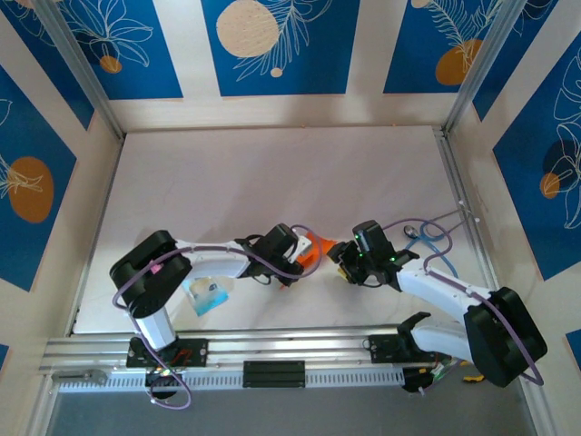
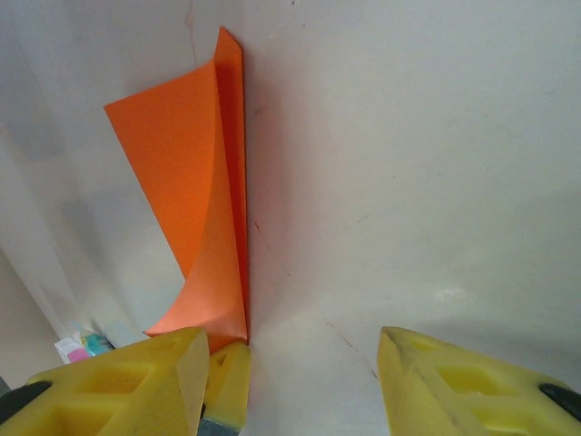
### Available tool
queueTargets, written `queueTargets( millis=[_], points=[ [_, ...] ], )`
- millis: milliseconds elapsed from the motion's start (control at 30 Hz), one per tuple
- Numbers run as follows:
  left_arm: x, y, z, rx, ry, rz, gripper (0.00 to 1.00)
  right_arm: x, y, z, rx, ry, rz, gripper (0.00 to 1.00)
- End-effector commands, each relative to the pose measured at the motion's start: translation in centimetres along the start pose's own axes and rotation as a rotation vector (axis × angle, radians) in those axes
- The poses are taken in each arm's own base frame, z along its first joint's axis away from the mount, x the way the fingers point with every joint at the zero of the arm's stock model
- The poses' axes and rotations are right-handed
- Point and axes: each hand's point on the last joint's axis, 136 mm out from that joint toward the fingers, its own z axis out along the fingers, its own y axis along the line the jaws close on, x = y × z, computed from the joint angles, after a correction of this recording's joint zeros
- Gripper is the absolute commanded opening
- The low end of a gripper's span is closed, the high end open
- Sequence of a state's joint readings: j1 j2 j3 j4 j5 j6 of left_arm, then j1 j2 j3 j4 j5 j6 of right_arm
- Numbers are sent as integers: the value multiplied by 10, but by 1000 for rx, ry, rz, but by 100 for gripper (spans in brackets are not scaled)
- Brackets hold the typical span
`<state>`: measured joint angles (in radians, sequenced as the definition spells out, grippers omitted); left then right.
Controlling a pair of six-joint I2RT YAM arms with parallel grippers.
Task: Fold a paper plane with a square sheet of paper (pick it up from the middle)
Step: Fold the wing for the fifth time at the center of the table.
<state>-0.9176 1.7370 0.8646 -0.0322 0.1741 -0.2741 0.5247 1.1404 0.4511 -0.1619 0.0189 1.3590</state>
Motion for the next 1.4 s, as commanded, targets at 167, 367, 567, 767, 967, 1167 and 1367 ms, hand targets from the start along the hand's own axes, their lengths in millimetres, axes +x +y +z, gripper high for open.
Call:
queueTargets(
  millis=[167, 367, 567, 767, 967, 1167, 1367],
  points=[
    [9, 4, 8, 80, 19, -142, 8, 6, 1, 6, 3, 26, 1, 49],
    [3, 2, 3, 156, -24, -204, 9, 9, 5, 11, -19, 33, -33, 36],
    [3, 4, 0, 207, -41, -252, 9, 13, 12, 18, -48, 53, -75, 23],
    [5, 11, 0, 232, -42, -304, 7, 13, 22, 20, -84, 50, -111, 18],
    [6, 13, 0, 260, -41, -331, 6, 20, 42, 25, -165, 77, -179, 9],
    [5, 13, 1, 297, -34, -351, 6, 24, 64, 36, -225, 104, -253, 4],
    [5, 15, 1, 336, -33, -392, 6, 24, 76, 53, -224, 136, -267, 4]
  ],
)
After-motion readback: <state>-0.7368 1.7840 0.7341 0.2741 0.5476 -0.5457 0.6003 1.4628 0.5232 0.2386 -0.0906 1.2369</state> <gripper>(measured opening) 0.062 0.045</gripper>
